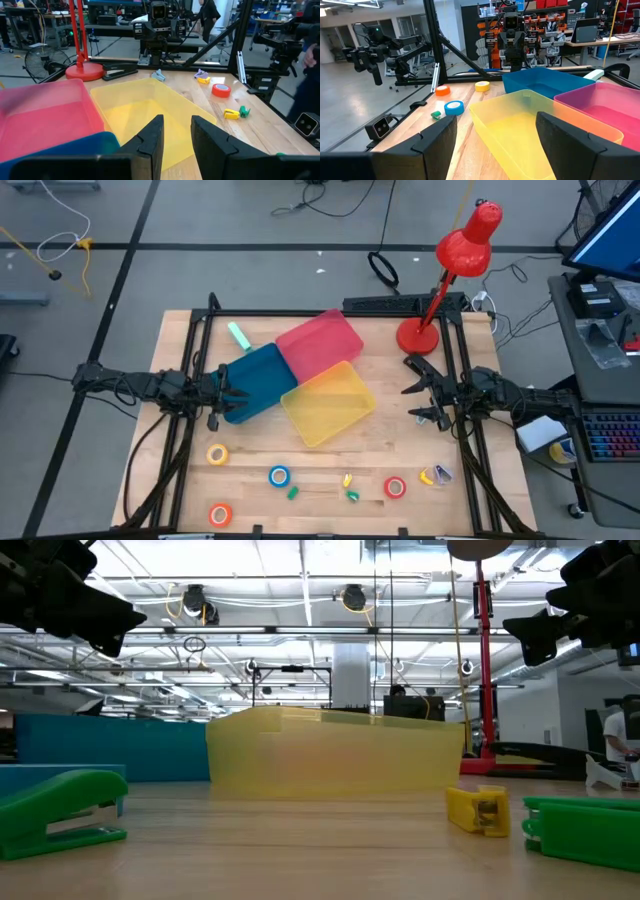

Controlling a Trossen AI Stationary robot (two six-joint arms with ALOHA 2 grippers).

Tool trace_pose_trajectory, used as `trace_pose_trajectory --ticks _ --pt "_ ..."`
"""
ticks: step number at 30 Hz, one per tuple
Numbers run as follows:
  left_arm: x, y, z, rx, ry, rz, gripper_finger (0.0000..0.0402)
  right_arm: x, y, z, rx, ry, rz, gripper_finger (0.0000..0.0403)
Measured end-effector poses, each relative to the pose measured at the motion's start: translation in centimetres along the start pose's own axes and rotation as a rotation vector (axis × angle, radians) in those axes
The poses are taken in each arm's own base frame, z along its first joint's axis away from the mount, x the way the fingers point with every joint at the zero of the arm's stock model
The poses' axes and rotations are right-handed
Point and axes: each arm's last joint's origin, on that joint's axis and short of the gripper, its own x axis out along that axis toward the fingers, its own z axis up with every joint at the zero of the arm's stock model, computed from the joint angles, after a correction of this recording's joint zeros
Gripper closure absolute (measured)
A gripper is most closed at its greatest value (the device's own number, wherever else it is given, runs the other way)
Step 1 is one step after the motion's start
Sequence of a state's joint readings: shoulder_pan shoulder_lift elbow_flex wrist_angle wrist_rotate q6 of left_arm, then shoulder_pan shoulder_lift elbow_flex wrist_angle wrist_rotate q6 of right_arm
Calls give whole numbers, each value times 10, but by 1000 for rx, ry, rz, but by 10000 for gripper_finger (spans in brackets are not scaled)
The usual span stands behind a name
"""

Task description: Pick and place Stapler, Stapler remover, tape

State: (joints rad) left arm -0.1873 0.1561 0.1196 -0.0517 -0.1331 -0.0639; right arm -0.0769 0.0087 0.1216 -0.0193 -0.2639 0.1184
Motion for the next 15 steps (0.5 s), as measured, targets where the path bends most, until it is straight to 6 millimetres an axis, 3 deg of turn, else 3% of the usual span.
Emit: trace_pose_trajectory --ticks 6,15 --pt "0 0 0 0 0 0 304 0 0 2 15 -20 3 140" --pt "0 0 0 0 0 0 304 0 1 7 302 -64 19 140"
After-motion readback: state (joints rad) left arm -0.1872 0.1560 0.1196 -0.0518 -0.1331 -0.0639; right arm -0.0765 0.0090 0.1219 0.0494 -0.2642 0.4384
